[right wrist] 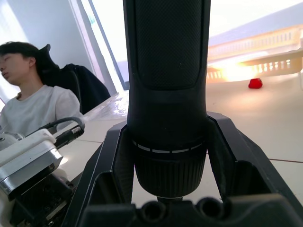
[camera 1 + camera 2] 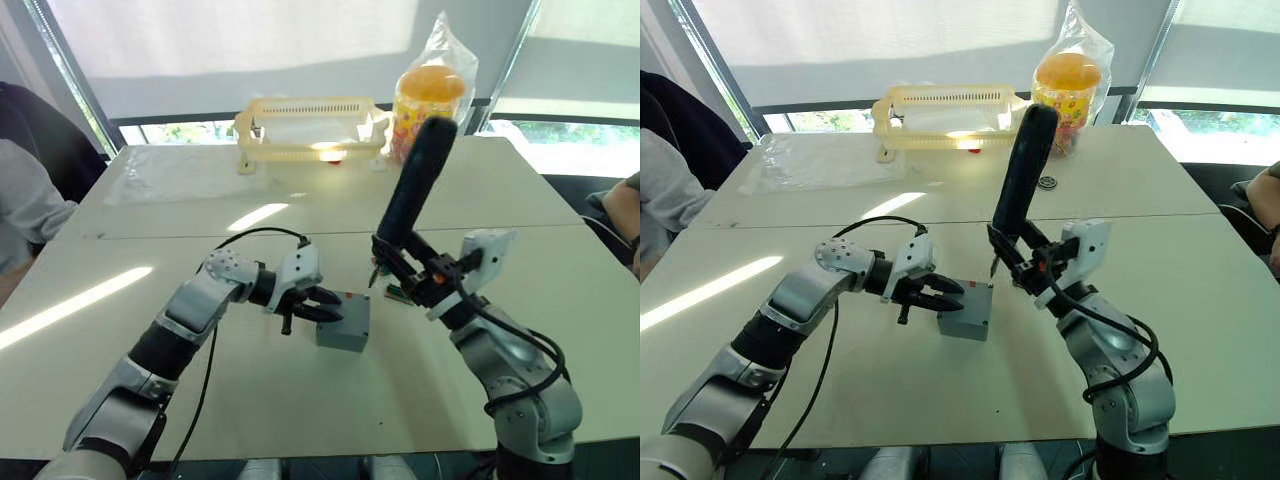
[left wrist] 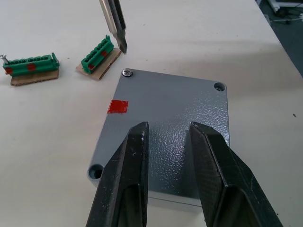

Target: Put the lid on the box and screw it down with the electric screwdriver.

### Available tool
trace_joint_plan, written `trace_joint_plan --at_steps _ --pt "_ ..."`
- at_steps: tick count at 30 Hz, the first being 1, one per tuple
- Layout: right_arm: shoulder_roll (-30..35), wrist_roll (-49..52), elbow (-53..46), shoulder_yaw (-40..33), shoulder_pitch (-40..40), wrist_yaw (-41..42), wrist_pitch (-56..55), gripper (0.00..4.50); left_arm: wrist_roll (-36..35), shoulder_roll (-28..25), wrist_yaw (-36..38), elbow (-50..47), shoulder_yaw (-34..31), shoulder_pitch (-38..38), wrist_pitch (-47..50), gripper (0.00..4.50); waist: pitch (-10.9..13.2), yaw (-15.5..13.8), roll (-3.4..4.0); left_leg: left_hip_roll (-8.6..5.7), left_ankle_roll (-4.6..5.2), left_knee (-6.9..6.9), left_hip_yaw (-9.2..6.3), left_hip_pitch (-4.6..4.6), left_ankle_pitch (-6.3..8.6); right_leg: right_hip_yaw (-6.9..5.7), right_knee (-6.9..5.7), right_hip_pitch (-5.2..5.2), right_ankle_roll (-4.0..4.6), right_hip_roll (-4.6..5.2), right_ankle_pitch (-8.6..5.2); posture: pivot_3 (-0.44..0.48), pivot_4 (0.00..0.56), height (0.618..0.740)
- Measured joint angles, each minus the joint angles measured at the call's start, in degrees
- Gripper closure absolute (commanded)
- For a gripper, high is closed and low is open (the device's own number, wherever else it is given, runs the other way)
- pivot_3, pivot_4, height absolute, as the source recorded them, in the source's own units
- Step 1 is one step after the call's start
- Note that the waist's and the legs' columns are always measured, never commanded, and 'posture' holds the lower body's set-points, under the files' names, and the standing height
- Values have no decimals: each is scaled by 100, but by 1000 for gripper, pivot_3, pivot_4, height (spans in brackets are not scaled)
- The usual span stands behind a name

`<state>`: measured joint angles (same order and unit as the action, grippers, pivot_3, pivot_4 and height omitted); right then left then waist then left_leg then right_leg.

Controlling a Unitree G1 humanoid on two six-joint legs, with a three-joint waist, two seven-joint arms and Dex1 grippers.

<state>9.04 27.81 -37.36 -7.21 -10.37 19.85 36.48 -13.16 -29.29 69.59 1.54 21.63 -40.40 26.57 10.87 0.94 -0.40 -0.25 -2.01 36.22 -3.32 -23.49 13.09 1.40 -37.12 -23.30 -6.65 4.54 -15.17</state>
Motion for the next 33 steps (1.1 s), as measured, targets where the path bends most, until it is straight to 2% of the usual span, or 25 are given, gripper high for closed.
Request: trace_joint_plan --at_steps 14,33 --pt "129 -73 256 263 145 -89 -373 2741 3 54 -107 -120 -3 34 166 3174 0 -7 0 0 0 0 0 2 0 -1 1 2 0 0 0 0 150 740" --pt "194 -1 357 254 220 -206 -567 2741 9 83 -104 -113 -1 34 167 3174 0 -11 0 0 0 0 0 2 0 0 2 4 0 1 0 0 150 740"
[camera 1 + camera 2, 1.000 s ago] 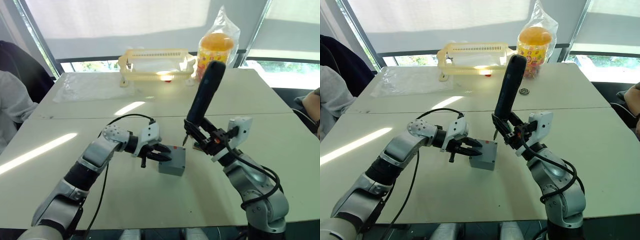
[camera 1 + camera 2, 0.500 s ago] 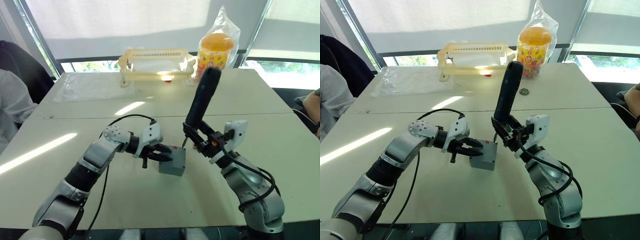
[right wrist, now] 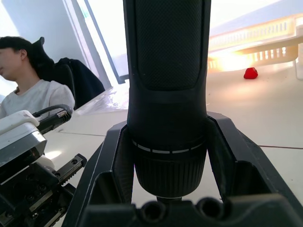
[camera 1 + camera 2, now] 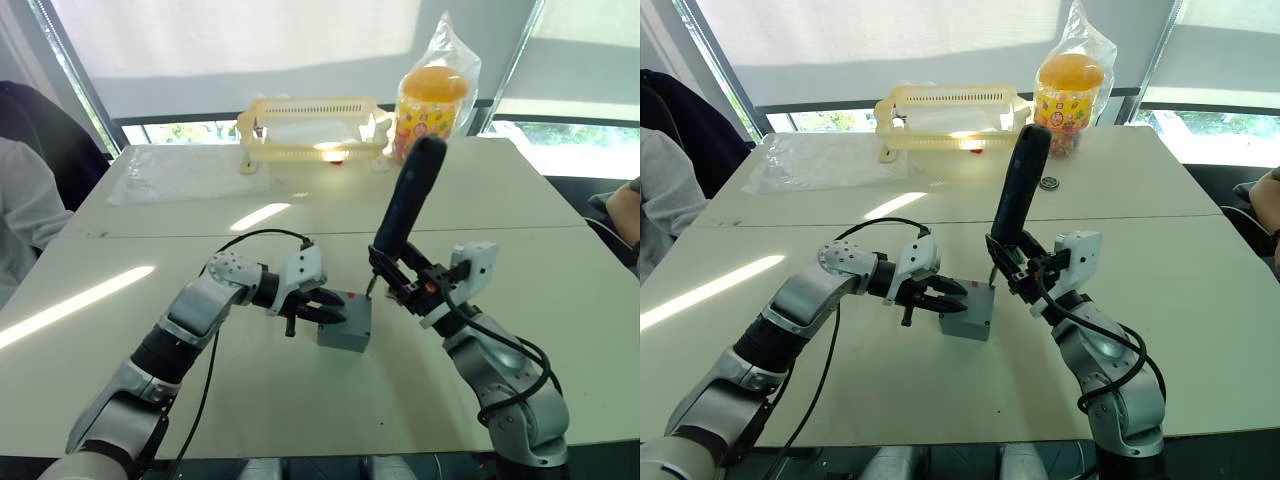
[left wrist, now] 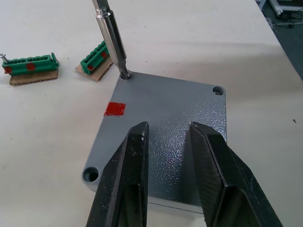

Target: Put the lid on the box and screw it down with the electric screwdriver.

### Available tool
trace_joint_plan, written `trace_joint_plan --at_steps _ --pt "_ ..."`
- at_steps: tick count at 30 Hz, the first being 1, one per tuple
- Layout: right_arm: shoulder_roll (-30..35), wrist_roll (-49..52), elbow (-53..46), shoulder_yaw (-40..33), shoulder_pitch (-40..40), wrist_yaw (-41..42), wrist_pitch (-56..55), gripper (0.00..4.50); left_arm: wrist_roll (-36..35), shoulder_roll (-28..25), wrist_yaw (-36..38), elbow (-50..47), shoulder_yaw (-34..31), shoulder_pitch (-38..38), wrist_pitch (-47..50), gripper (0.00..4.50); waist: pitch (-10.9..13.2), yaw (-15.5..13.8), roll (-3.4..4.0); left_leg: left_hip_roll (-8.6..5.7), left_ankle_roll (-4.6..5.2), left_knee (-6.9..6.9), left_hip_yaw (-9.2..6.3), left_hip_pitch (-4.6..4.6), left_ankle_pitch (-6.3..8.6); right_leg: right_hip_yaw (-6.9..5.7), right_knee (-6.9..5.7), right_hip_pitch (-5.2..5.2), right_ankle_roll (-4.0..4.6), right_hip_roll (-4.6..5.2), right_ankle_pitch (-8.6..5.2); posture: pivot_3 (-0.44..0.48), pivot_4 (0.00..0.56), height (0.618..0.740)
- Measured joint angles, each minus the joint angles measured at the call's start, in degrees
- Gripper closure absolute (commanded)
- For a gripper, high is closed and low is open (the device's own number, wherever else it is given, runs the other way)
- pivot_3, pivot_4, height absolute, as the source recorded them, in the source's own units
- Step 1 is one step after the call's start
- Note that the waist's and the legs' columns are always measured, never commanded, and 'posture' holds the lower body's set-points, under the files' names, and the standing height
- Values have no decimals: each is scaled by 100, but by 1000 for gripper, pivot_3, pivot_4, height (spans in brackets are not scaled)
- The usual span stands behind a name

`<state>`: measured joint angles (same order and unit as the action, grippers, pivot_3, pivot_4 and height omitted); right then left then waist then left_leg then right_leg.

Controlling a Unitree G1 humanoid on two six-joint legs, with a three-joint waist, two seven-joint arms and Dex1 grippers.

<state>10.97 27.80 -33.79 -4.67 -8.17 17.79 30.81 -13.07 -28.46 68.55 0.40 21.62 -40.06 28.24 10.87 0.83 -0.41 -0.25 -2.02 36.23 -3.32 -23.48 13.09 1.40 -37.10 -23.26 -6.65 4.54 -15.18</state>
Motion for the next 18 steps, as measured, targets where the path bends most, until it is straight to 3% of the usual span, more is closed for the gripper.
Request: trace_joint_plan --at_steps 18 --pt "141 60 -5 -7 8 -41 -6 2741 -2 0 0 -1 0 4 0 3174 0 1 0 0 0 0 0 0 0 0 0 0 0 0 0 0 150 740"
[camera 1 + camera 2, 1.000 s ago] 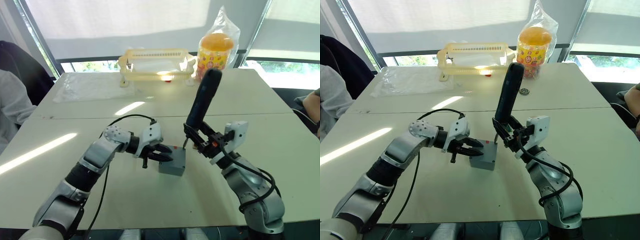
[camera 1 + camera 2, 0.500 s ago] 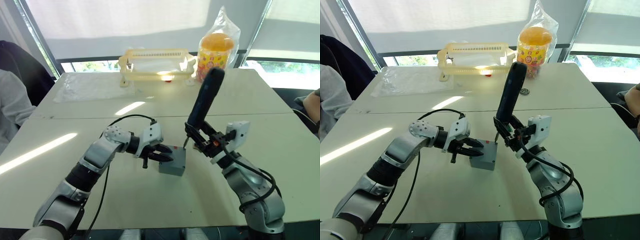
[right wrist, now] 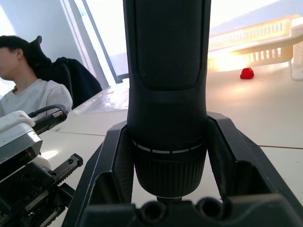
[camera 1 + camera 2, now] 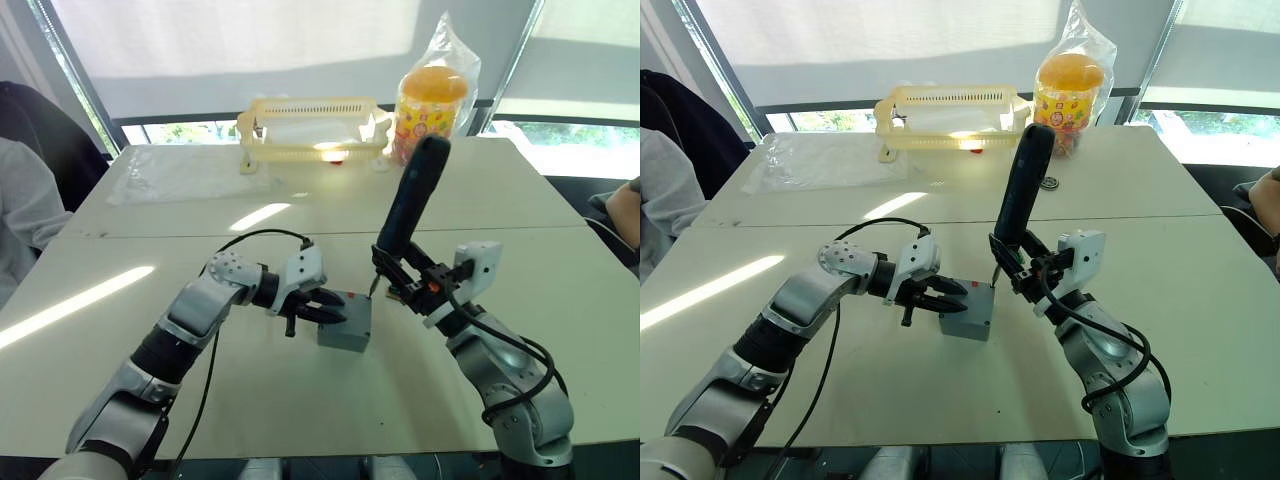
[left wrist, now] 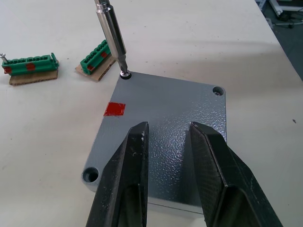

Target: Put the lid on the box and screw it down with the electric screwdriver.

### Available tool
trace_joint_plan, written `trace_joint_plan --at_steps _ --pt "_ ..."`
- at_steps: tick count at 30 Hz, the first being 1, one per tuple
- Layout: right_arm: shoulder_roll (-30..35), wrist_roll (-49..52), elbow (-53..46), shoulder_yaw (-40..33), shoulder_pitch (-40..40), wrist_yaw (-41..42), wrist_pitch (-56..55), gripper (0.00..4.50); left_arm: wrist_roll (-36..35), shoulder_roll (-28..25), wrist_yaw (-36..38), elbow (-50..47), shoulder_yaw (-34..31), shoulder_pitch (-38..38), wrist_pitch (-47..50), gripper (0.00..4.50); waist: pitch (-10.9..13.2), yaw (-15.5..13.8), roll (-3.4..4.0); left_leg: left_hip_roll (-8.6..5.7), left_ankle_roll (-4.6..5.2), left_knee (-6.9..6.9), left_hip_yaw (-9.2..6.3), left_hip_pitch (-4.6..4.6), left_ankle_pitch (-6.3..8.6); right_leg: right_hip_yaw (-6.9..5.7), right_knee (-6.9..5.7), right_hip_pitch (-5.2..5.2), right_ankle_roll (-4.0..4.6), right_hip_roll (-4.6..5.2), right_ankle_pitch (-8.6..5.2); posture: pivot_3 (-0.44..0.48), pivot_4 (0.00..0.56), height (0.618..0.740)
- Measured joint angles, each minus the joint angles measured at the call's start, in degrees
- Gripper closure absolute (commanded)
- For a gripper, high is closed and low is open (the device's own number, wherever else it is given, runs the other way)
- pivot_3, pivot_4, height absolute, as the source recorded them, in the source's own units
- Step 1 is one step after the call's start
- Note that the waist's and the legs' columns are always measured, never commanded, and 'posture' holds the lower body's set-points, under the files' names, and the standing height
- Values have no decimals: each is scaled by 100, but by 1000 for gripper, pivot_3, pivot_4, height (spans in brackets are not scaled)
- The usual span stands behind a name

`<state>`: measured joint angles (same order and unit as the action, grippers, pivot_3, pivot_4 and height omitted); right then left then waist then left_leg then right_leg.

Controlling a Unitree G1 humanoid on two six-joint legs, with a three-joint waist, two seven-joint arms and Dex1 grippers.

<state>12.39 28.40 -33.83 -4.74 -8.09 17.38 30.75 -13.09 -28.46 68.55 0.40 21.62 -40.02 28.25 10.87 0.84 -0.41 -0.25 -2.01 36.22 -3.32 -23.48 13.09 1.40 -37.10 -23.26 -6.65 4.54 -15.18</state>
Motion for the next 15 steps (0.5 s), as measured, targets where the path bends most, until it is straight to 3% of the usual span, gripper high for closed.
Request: trace_joint_plan --at_steps 15 --pt "453 -687 63 567 109 326 -652 2741 16 5 -7 0 6 13 1 3174 -5 1 -7 0 0 -1 0 7 0 -1 2 8 0 0 -1 0 150 740"
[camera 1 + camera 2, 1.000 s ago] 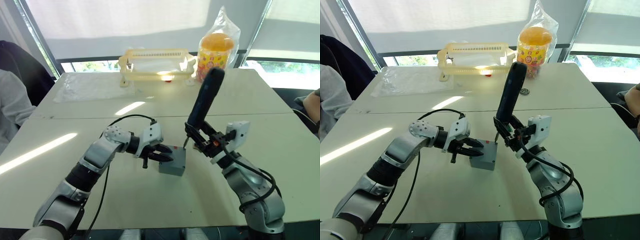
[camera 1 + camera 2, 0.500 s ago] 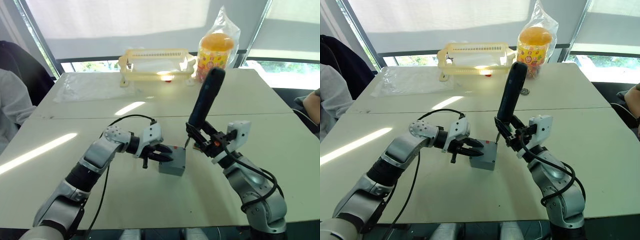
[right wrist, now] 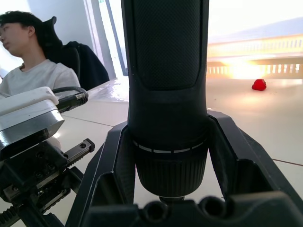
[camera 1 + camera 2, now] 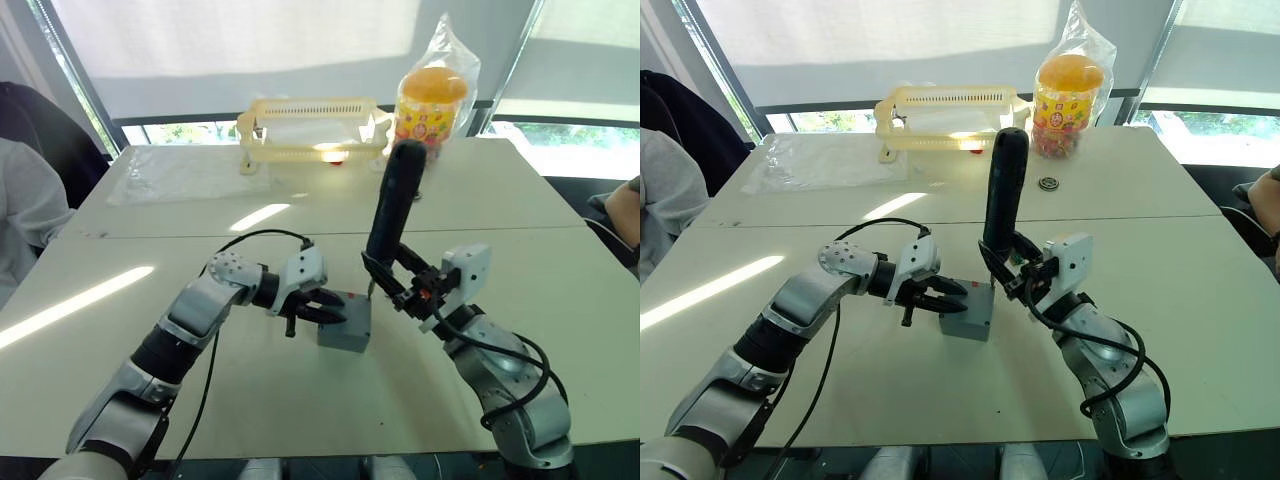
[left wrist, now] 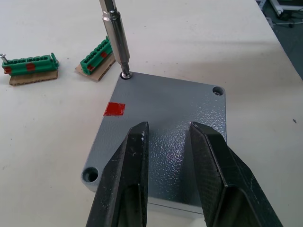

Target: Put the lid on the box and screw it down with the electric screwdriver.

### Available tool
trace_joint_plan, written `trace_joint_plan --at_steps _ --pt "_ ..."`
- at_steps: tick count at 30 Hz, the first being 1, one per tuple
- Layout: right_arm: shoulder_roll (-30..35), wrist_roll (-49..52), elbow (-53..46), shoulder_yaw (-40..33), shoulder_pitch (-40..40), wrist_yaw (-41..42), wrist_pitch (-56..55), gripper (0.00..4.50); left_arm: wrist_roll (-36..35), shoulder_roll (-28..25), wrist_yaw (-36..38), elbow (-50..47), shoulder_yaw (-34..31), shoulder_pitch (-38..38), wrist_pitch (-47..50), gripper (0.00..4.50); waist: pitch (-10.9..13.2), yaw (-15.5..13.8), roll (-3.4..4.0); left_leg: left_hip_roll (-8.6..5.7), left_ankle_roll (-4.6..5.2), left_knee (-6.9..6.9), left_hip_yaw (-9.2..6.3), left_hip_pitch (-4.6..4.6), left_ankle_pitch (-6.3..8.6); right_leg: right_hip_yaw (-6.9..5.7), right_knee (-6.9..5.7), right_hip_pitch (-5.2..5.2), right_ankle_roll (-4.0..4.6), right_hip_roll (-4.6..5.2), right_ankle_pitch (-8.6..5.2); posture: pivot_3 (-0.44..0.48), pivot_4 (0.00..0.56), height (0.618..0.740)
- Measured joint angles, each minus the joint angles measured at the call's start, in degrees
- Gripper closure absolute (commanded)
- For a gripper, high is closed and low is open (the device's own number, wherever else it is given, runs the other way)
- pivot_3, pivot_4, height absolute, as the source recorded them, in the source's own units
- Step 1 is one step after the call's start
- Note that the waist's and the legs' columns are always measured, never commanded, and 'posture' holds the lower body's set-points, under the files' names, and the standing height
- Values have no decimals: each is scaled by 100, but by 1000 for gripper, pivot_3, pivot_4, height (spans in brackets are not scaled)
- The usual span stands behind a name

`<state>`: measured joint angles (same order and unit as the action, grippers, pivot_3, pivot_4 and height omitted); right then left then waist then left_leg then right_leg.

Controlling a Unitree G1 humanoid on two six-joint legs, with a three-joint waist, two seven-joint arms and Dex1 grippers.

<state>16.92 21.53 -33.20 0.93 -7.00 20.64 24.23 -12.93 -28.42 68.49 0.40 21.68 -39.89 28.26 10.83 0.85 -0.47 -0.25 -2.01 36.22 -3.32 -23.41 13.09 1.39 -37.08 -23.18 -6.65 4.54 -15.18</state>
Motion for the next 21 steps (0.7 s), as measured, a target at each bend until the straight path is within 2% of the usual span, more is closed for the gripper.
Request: trace_joint_plan --at_steps 21 --pt "17 -118 206 107 194 112 -370 2741 -3 0 -38 -53 -2 88 49 3174 -23 -3 -22 1 0 -2 -7 28 1 -6 7 38 5 0 -5 0 150 740"
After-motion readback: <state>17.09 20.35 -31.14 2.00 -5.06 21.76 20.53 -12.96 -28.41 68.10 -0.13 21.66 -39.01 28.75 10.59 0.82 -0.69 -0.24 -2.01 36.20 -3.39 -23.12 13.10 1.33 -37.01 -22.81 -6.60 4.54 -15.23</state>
